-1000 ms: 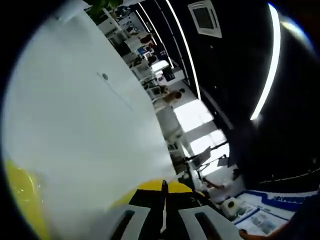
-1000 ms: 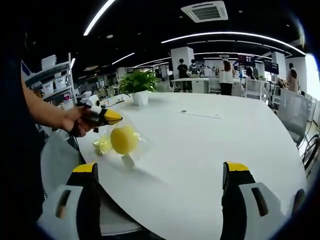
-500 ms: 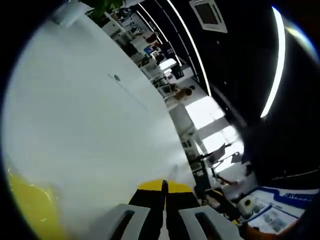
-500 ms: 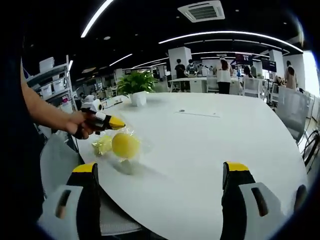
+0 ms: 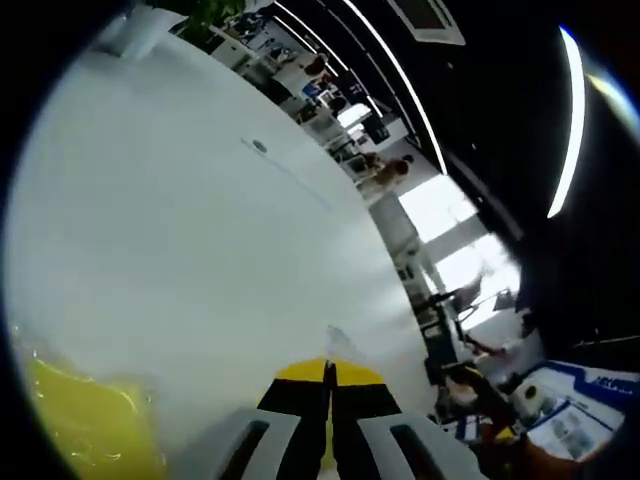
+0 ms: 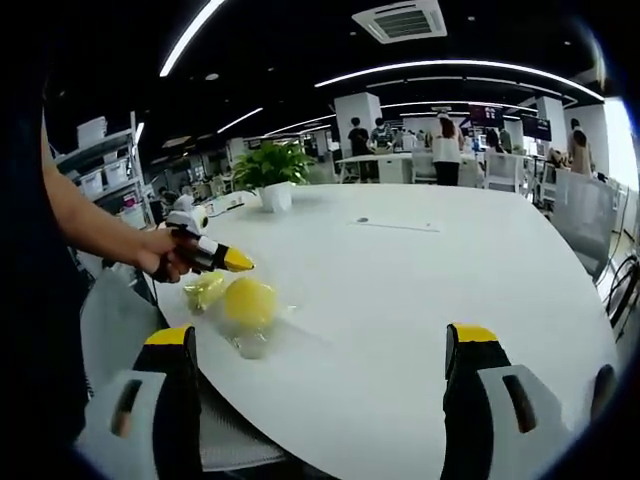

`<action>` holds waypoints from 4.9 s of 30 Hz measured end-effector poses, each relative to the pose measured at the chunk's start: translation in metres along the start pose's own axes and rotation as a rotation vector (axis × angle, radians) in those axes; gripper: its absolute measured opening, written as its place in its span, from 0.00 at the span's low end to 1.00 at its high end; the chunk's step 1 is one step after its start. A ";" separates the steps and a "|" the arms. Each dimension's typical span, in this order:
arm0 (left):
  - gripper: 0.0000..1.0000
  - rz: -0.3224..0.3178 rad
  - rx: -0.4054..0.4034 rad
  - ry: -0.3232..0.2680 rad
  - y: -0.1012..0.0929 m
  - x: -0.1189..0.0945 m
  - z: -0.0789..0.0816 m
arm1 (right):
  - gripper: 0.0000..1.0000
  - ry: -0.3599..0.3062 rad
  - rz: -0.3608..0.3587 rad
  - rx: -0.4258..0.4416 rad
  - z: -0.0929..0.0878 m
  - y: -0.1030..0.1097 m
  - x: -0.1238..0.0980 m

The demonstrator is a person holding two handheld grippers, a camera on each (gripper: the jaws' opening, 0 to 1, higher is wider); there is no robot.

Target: Compare the silicone blocks by pressing each to a similar depth, holding the contact briefly, and releasing to observe deformation and rebound differences across the visible hardness samples.

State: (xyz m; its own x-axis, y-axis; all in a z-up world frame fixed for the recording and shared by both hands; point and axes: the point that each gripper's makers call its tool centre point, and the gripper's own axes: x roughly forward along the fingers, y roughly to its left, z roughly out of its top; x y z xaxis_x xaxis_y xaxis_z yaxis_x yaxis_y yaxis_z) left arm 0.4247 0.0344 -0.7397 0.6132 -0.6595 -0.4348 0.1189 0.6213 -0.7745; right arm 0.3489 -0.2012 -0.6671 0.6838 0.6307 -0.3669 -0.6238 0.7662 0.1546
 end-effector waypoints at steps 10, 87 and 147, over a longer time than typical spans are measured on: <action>0.00 0.168 0.097 0.023 0.028 0.002 -0.007 | 0.97 0.012 0.000 0.008 -0.004 0.002 0.001; 1.00 0.089 0.806 -0.240 0.035 -0.156 0.074 | 0.97 0.032 -0.016 -0.013 0.005 0.007 0.022; 1.00 0.183 0.765 -0.244 0.100 -0.247 0.047 | 0.97 0.100 -0.056 -0.076 -0.036 0.005 0.021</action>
State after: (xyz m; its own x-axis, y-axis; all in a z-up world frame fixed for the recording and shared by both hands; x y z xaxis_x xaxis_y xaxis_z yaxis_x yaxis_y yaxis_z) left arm 0.3220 0.2796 -0.6885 0.8167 -0.4636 -0.3435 0.4456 0.8850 -0.1350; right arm 0.3466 -0.1891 -0.7066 0.6795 0.5686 -0.4636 -0.6148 0.7861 0.0630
